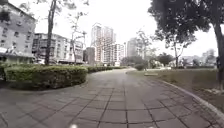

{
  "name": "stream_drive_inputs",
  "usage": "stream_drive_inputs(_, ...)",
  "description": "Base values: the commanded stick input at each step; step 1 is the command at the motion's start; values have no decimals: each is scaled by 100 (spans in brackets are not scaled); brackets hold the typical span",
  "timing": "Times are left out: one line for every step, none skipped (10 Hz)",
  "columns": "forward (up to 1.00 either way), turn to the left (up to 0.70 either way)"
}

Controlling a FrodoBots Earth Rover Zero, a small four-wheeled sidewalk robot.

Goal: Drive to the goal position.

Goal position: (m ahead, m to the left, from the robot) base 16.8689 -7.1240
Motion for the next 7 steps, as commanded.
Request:
stream_drive_inputs(100, 0)
stream_drive_inputs(100, 0)
stream_drive_inputs(100, 0)
stream_drive_inputs(100, 0)
stream_drive_inputs(100, 0)
stream_drive_inputs(100, 0)
stream_drive_inputs(100, 0)
